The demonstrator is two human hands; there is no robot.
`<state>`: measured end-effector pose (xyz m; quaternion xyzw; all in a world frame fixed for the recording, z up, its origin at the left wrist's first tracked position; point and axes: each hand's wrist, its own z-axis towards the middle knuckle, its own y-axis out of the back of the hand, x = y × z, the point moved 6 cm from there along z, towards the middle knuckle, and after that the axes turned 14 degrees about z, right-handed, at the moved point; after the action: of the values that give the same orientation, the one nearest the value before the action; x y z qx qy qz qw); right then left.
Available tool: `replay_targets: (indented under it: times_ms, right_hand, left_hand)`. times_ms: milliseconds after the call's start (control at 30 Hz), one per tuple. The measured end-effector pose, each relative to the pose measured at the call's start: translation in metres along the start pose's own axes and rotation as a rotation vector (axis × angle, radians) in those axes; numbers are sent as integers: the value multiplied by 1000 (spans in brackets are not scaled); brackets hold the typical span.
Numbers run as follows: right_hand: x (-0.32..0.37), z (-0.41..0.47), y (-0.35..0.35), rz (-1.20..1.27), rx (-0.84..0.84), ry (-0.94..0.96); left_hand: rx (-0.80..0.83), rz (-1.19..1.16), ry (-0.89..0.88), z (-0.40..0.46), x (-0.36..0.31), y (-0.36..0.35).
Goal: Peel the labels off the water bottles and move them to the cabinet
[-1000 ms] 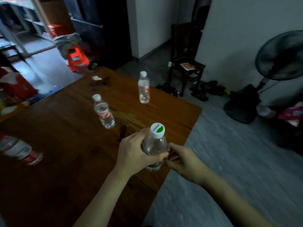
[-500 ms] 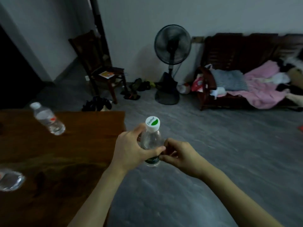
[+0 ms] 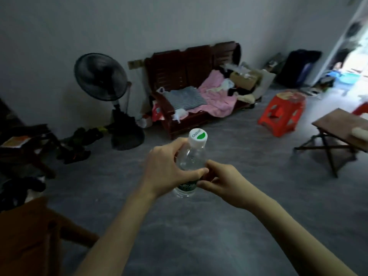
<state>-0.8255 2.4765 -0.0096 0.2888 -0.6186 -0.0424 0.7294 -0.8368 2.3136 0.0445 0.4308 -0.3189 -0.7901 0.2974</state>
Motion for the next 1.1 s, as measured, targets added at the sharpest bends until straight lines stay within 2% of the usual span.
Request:
replay_targets:
  times_ms: [233,467,767,1100]
  right_hand:
    - [-25,-59,79,-32,-319,-124]
    - [-27,-141,89,-33,-673,-299]
    - [24,-269,64,-69,-1086,-470]
    - [70,-413,14,-122,-1340,-608]
  left_hand:
    - [140,-168,-237,58,-72,-64]
    - [317,-357,-502,57,-137,-107]
    - [523,-608,-780,-3,-239,-111]
    - [695,-741,-1041,-116,-345,-96]
